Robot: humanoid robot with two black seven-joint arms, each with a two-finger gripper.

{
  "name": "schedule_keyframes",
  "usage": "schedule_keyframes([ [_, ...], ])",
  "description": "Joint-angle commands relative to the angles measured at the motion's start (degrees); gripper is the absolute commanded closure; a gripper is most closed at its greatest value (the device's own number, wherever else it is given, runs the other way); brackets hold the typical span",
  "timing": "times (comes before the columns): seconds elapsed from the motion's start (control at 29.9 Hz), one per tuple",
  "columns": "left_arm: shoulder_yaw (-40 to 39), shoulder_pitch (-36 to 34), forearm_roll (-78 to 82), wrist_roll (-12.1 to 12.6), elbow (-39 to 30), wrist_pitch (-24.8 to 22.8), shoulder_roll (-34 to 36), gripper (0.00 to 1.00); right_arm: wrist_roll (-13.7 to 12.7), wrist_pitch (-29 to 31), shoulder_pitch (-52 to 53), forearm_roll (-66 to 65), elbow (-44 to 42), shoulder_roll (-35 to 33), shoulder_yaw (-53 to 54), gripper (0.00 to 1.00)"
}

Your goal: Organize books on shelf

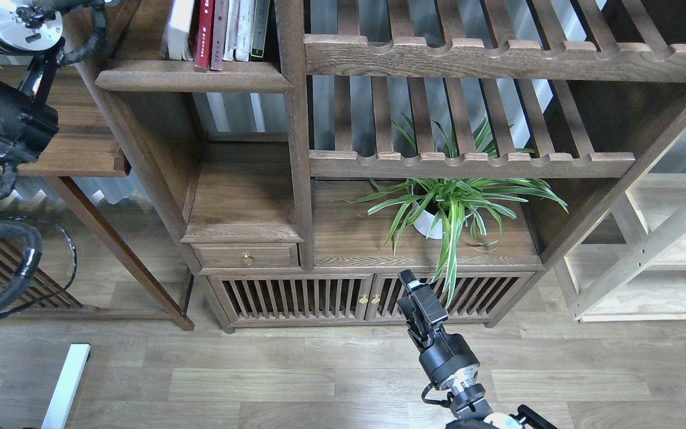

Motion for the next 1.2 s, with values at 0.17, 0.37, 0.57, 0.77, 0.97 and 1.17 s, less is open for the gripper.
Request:
schedule_keyframes([
  [0.17,-0.1,0.0,-2.0,-0.7,-0.5,0.0,0.1,0.52,0.0,0.0,0.0,-0.1,0.0,0.0,0.0,0.00],
  [0.37,-0.2,0.6,-2.2,-0.6,-2.7,-0.3,0.6,0.50,0.1,0.0,0.2,-0.1,-0.1,0.2,0.4,0.00],
  [0.57,-0.1,4.2,-2.2,-0.1,-8.8,-0.3,1.7,0.50,0.1,0.0,0.4,0.0,-0.1,0.1,0.9,0.00],
  [0.77,-0.4,13.2,-2.3,0.5,-21.3,-0.7,7.5,0.47,0.1,0.0,0.4,0.0,0.0,-0.3,0.9,0.00],
  [0.97,-3.1,21.6,-2.5,0.3,-29.6,-1.0,13.5,0.39,0.2,0.0,0.6,0.1,0.9,0.2,0.4,0.00],
  [1.17,-8.0,28.7,-2.6,0.4,-37.1,-1.1,14.3,0.23,0.1,0.0,2.4,0.1,2.7,0.4,0.3,0.00],
])
